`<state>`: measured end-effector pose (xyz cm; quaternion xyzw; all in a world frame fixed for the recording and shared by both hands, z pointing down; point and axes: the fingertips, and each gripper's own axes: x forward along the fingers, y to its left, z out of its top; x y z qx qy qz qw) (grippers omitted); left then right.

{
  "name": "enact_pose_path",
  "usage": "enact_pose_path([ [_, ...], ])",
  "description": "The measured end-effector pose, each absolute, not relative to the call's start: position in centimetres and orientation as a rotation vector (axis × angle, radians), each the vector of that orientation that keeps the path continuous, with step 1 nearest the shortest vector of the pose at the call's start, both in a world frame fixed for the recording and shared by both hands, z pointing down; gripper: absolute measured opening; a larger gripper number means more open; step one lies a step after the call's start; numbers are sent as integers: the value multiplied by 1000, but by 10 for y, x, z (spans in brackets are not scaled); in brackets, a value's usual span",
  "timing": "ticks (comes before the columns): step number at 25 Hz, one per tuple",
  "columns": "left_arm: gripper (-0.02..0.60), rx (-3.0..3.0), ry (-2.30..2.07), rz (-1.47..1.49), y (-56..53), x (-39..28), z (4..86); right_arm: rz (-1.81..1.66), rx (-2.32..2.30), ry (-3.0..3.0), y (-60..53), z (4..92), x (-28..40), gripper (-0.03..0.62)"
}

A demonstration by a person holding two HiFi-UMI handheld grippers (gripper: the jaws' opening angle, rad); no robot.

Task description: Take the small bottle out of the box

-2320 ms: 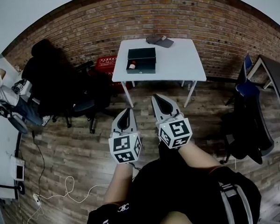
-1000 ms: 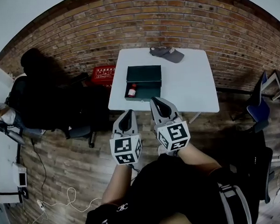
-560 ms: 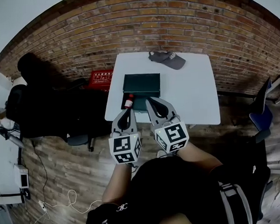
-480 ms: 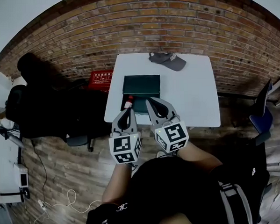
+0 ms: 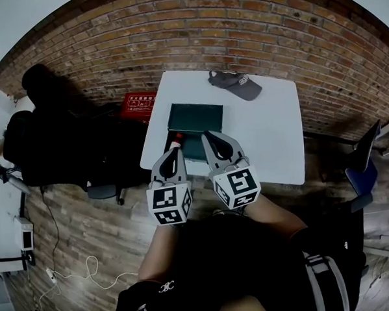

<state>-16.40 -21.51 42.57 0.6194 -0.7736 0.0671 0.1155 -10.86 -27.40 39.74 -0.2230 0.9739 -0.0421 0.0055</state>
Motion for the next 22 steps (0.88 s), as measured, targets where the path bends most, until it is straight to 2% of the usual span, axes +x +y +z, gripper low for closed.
enact_pose_path([
  [15, 12, 1889, -2148, 190, -242, -210, 441, -79, -837, 3031, -295, 401, -143, 31],
  [22, 12, 2025, -2039, 284, -266, -232, 443, -118, -1004, 2972, -316, 403, -161, 31],
])
